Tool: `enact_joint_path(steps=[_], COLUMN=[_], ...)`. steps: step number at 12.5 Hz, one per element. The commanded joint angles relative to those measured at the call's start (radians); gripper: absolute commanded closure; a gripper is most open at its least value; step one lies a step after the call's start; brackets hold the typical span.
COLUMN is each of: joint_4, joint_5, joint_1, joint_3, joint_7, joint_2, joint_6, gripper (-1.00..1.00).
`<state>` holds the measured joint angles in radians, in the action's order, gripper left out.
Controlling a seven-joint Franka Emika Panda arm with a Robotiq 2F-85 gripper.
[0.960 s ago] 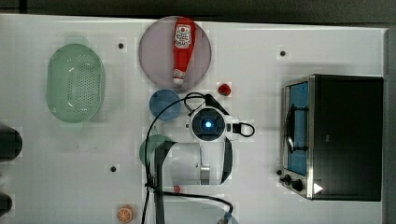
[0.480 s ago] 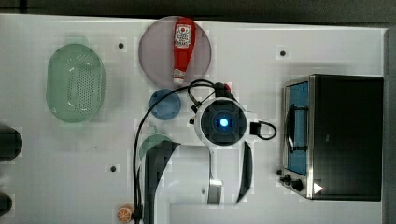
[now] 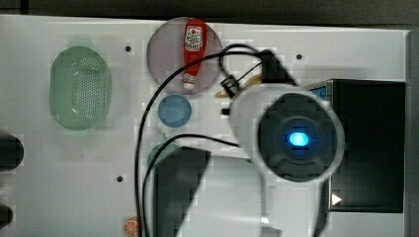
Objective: Pick banana from table and place on oven.
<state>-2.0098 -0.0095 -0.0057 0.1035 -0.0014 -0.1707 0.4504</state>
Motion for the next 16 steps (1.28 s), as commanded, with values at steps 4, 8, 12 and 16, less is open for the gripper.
enact_joint_path(steps=[4, 8, 12, 16], joint_4=[0.02, 0.035, 0.039, 0.043], joint_5=[-0.021, -0.022, -0.027, -0.034], joint_1=[-0.09, -0.1, -0.102, -0.102], joint_3=[0.25, 0.361, 0.414, 0.428], joint_7=[-0.33, -0.447, -0.518, -0.519], joint_2=[0.135, 0.251, 0.355, 0.373], joint_6=[-0.036, 0.117, 0.193, 0.206], gripper=[0.5, 0.5, 0.5, -0.02])
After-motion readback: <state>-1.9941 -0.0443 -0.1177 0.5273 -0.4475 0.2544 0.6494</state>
